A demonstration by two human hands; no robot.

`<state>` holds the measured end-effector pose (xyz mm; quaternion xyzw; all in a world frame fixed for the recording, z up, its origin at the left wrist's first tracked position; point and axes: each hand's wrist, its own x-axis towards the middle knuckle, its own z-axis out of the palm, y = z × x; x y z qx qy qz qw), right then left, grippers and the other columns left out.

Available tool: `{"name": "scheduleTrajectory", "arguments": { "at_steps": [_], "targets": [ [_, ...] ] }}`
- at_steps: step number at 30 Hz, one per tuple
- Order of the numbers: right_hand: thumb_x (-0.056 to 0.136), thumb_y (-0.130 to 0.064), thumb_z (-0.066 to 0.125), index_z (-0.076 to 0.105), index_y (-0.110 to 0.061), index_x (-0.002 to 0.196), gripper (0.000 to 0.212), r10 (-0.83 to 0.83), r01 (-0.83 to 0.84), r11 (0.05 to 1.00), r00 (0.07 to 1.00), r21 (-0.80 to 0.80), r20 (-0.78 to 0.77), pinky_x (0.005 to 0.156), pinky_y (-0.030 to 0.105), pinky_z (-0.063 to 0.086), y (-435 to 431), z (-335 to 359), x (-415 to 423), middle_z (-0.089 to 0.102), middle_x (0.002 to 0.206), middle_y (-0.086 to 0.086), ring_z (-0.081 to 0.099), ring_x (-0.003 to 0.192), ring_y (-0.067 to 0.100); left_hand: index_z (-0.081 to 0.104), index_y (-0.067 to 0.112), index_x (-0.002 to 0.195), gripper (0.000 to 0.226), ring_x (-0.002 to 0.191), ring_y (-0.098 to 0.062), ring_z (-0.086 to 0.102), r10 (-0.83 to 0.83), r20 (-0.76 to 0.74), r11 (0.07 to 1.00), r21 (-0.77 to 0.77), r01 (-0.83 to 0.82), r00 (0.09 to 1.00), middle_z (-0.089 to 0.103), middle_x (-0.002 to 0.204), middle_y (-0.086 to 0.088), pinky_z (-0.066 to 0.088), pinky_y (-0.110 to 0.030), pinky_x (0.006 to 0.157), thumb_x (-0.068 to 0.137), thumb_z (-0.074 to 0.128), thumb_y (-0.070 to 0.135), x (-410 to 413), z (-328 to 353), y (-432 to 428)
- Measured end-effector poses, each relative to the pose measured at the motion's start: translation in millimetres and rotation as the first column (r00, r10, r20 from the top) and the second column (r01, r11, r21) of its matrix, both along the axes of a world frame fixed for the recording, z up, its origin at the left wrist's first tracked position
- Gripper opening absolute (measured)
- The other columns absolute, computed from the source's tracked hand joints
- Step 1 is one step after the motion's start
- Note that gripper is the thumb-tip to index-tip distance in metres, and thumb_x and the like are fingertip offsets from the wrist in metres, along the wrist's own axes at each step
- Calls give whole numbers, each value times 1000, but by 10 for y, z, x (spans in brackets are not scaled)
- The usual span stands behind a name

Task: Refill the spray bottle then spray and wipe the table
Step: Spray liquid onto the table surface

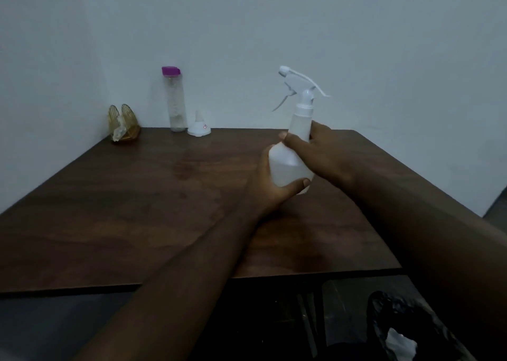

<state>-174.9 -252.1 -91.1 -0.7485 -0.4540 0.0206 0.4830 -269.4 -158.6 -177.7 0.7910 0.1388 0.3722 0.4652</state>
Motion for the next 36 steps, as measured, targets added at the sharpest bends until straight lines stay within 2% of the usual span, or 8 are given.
{"name": "scheduleTrajectory", "arguments": {
  "at_steps": [3, 5, 8, 12, 18, 22, 29, 36],
  "targets": [
    [89, -51, 60, 61, -16, 112, 42, -37, 37, 999, 999, -22, -7, 83, 39, 56, 253, 37, 15, 68, 104, 1, 65, 93, 16, 31, 46, 127, 86, 101, 25, 47, 95, 46, 995, -36, -94, 994, 50, 110, 27, 40, 3, 69, 59, 83, 56, 105, 7, 171],
    [87, -54, 60, 60, -17, 113, 45, -58, 58, 995, 998, -80, 5, 80, 36, 54, 418, 23, 52, 67, 105, 0, 64, 94, 16, 35, 36, 128, 85, 99, 26, 47, 140, 47, 990, -4, -140, 989, 48, 107, 27, 38, 5, 70, 62, 87, 47, 196, 26, 319],
    [87, -52, 62, 62, -19, 110, 40, -22, 19, 995, 999, -97, -33, 81, 35, 54, 690, 55, 198, 68, 104, -2, 65, 95, 16, 37, 24, 134, 89, 99, 13, 50, 181, -9, 983, 22, -180, 984, 48, 111, 24, 39, -2, 81, 64, 89, 41, 348, 69, 616],
    [88, -46, 63, 63, -16, 111, 38, -34, 30, 997, 998, -68, -47, 88, 41, 54, 1138, 108, 501, 68, 106, 0, 65, 96, 17, 32, 14, 142, 90, 121, -8, 45, 136, -109, 987, 99, -126, 985, 48, 133, -1, 33, -16, 97, 72, 85, 32, 625, 168, 1088],
    [88, -45, 64, 57, -13, 121, 46, -63, 60, 996, 997, -60, -49, 93, 44, 52, 1870, 140, 1029, 65, 116, 3, 62, 104, 22, 41, 25, 138, 75, 108, -3, 48, 194, -245, 973, 173, -154, 950, 55, 134, 5, 30, -5, 71, 78, 73, 55, 840, 161, 1797],
    [88, -45, 64, 56, -14, 124, 48, -96, 93, 995, 992, -41, -85, 95, 45, 51, 2287, 159, 1391, 64, 119, 3, 61, 107, 23, 41, 23, 141, 75, 110, -8, 51, 224, -309, 970, 162, -181, 924, 53, 140, 0, 37, -20, 80, 80, 67, 61, 1082, 38, 2063],
    [87, -44, 65, 56, -15, 128, 51, -130, 125, 986, 991, -109, -39, 98, 45, 49, 2733, 69, 1913, 63, 126, 4, 59, 113, 25, 42, 18, 138, 69, 86, -7, 56, 158, -369, 984, 138, -114, 916, 59, 125, -3, 40, -17, 65, 84, 66, 54, 1576, -67, 2331],
    [89, -43, 64, 54, -11, 129, 52, -148, 146, 983, 989, -113, -3, 99, 46, 48, 2815, -121, 2215, 62, 127, 6, 58, 114, 26, 34, 13, 145, 74, 90, -2, 50, 137, -329, 983, 158, -88, 934, 56, 134, -6, 30, -3, 58, 86, 69, 43, 1894, 1, 2583]
  ]
}}
